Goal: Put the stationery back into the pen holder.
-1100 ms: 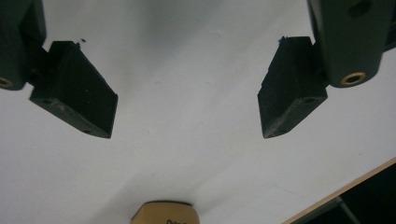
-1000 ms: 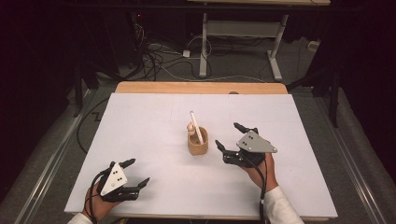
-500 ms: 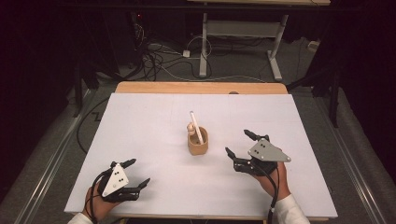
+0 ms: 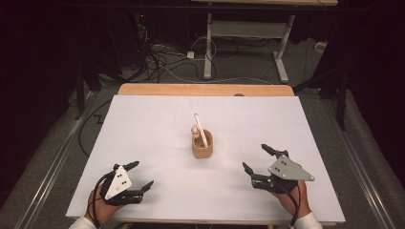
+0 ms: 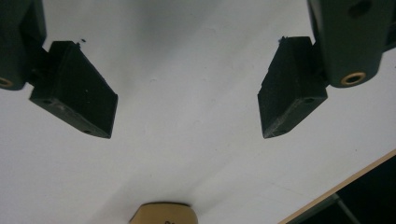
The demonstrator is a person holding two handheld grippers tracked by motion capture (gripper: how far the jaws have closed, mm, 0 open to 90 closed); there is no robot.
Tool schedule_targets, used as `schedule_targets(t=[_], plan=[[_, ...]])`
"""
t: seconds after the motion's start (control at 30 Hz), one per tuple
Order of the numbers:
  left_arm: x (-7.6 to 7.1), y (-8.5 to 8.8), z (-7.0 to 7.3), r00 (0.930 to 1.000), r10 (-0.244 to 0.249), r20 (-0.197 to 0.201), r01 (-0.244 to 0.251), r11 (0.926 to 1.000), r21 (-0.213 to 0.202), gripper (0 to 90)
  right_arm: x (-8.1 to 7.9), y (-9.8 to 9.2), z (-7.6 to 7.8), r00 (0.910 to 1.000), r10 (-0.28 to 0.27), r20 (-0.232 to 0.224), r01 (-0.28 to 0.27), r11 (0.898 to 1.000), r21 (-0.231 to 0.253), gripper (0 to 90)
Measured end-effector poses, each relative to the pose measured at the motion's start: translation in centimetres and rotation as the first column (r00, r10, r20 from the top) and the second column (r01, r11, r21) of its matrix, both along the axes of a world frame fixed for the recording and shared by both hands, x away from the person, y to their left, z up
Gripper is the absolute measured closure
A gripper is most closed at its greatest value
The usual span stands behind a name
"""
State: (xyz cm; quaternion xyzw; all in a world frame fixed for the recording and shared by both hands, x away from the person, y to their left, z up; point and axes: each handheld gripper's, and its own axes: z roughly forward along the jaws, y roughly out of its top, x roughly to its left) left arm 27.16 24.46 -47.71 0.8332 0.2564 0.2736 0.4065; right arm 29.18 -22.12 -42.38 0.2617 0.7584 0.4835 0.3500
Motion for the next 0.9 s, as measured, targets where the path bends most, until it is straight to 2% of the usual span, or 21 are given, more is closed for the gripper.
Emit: schedule_targets(t=[0.13,0.3,0.6,0.8,0.9], plan=[[0.0,-0.1,0.0,1.0000,-0.004,0.002,0.004,1.0000,0.006,19.2,-0.8,-1.4,-1.0,0.9999,-0.014,0.001,0.014,1.000,-0.014,18.8],[0.0,-0.1,0.1,1.0000,-0.001,0.003,0.001,1.0000,-0.002,19.2,-1.6,-3.0,-2.3,0.9989,-0.041,-0.024,0.040,0.999,-0.010,18.8],[0.0,-0.1,0.0,1.0000,0.000,0.001,0.000,1.0000,-0.003,19.2,-2.7,-5.0,-4.0,0.9965,-0.076,-0.036,0.076,0.997,0.001,19.3],[-0.1,-0.2,0.0,1.0000,-0.004,0.002,0.004,1.0000,0.007,19.2,-3.3,-5.6,-4.9,0.9941,-0.092,-0.057,0.092,0.996,-0.007,19.3],[-0.2,-0.2,0.0,1.0000,-0.009,0.004,0.009,0.9999,0.010,19.2,-3.5,-5.4,-4.9,0.9953,-0.088,-0.042,0.087,0.996,-0.017,19.3]])
